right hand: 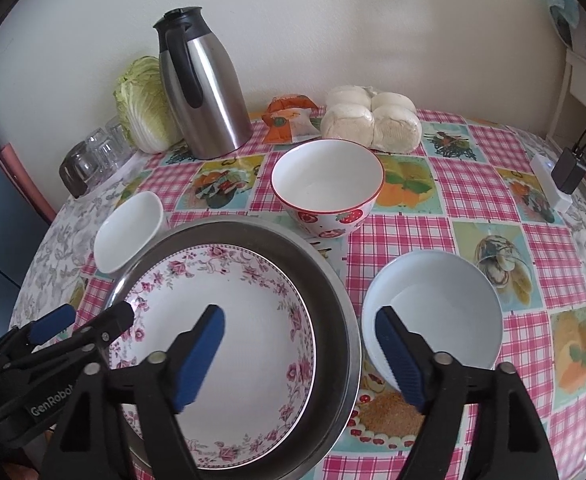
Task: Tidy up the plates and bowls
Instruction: 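Move the right tool to the red-rimmed strawberry bowl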
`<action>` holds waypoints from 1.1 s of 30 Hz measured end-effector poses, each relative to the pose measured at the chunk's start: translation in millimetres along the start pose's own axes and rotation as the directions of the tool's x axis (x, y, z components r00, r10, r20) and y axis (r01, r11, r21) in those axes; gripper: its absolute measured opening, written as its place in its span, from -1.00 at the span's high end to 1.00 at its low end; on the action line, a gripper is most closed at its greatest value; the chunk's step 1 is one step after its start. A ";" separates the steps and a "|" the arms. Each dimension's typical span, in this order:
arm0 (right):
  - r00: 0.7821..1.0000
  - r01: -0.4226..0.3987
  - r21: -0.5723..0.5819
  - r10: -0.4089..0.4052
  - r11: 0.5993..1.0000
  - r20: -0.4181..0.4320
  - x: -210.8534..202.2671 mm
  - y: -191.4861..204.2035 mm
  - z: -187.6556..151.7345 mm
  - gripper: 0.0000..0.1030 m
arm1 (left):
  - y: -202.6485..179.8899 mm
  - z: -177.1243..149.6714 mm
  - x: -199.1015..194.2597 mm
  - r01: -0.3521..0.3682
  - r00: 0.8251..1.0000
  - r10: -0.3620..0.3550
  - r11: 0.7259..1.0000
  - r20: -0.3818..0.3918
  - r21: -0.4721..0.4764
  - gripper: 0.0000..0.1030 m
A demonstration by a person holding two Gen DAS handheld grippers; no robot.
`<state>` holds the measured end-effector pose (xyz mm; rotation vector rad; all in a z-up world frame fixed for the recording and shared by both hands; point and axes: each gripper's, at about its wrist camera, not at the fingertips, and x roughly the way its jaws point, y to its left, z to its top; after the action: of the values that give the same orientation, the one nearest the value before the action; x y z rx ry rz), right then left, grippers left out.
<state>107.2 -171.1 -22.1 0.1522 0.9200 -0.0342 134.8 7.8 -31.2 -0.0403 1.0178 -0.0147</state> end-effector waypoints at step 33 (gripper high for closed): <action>0.974 0.130 0.192 -0.161 0.973 0.157 -13.0 -71.6 82.6 -1.00 | -42.7 86.1 3.8 0.004 0.978 -0.003 1.000 0.208 -0.004 -0.97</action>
<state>157.8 -254.4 29.1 0.2464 0.7533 -0.2644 210.3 -32.7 12.5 -0.0466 0.8083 -0.0111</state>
